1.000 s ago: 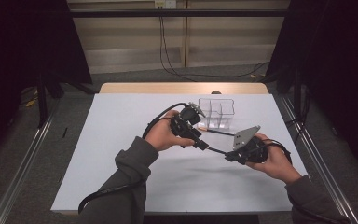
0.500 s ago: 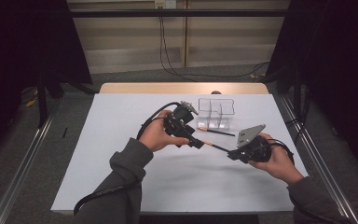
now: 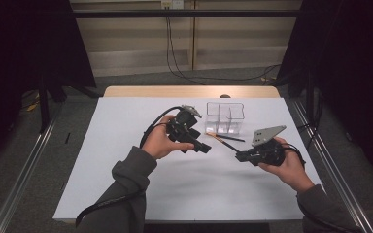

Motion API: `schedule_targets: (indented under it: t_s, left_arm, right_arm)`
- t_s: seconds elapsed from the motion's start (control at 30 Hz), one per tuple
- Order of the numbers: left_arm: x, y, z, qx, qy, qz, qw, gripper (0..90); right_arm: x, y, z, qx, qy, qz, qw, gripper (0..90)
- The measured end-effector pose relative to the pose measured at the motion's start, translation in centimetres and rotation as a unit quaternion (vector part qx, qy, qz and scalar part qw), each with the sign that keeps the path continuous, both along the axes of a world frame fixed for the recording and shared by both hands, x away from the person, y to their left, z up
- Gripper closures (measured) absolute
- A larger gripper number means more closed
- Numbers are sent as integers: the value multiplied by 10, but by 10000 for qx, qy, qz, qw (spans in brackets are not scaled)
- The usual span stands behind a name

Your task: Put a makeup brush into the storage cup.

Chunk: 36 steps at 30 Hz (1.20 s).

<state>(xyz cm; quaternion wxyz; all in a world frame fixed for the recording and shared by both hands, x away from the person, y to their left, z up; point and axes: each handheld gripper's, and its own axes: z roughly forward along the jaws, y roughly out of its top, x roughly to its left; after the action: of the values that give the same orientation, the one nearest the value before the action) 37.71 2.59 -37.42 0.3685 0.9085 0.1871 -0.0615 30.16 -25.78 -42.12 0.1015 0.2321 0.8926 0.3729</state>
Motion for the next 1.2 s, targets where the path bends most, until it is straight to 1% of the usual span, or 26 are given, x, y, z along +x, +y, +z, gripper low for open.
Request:
schedule_targets:
  t_s: [0.03,0.07,0.1,0.13,0.17,0.2,0.33,0.4,0.47,0.5,0.57,0.63,0.67,0.73,0.77,0.8,0.83,0.87,0.9,0.97,1.03,1.07,1.1,1.13,1.17,1.2]
  left_arm:
    - [0,1,0,24,8,35,10000,248]
    - [0,1,-1,-46,39,45,10000,247]
    - [0,2,-2,-67,37,38,10000,246]
    - [0,2,-3,-39,29,85,10000,244]
    - [0,2,-3,-39,29,85,10000,242]
    - [0,3,-2,22,24,63,10000,240]
    - [-1,4,-3,-17,18,95,10000,233]
    - [-2,4,-3,-24,15,101,9999,234]
    - [-2,4,-4,-88,25,108,9999,233]
    - [-2,4,-5,-153,60,78,9998,233]
    - [-2,4,-6,-105,45,113,9999,233]
    - [-2,4,-7,-132,4,152,9998,233]
    - [-2,4,-8,-229,55,104,9997,233]
    - [-3,4,-8,-193,35,141,9997,233]
    - [-3,4,-8,-230,43,142,9996,233]
    - [-3,4,-8,-221,30,149,9996,233]
    - [-3,4,-9,-320,49,149,9994,233]
    - [-3,4,-8,-262,19,190,9995,233]
    - [-3,4,-9,-393,44,188,9990,234]
    - [-3,4,-8,-477,21,204,9986,235]
    - [-4,4,-7,-443,-17,266,9987,237]
    - [-4,4,-6,-466,-17,273,9985,239]
    - [-4,4,-7,-535,-14,288,9982,240]
    - [-4,5,-6,-540,-35,289,9981,243]
    - [-4,4,-6,-589,-31,316,9978,246]
    - [-4,4,-8,-747,-21,365,9965,249]
  right_arm:
    - [0,0,0,69,7,-40,10000,851]
    - [0,1,0,124,12,-44,9999,851]
    - [0,1,0,175,-11,-59,9998,851]
    - [0,2,-1,254,-6,-74,9996,852]
    - [0,2,-1,254,-6,-74,9996,852]
    - [0,4,0,358,-38,-125,9993,851]
    - [1,6,0,629,-30,-243,9977,852]
    - [1,7,0,700,-50,-294,9971,851]
    - [2,7,-1,872,-55,-385,9954,851]
    - [2,7,-1,950,-55,-382,9947,851]
    - [1,8,-1,1055,-92,-498,9931,851]
    - [1,9,-2,1198,-119,-581,9910,852]
    - [1,10,-2,1247,-127,-614,9902,851]
    - [1,11,-3,1361,-121,-636,9886,852]
    - [1,11,-4,1397,-141,-665,9879,852]
    - [0,12,-4,1429,-149,-688,9872,852]
    - [0,13,-5,1472,-140,-695,9866,852]
    - [0,13,-5,1493,-139,-718,9861,852]
    - [0,14,-5,1538,-132,-733,9853,851]
    - [-1,16,-6,1596,-151,-753,9842,852]
    - [-1,17,-6,1647,-163,-797,9830,852]
    - [-1,18,-6,1673,-155,-824,9823,852]
    - [-1,19,-5,1659,-166,-824,9826,852]
    - [0,20,-5,1661,-165,-819,9826,852]
    - [0,21,-5,1664,-153,-820,9825,852]
    - [0,22,-5,1662,-162,-830,9825,852]
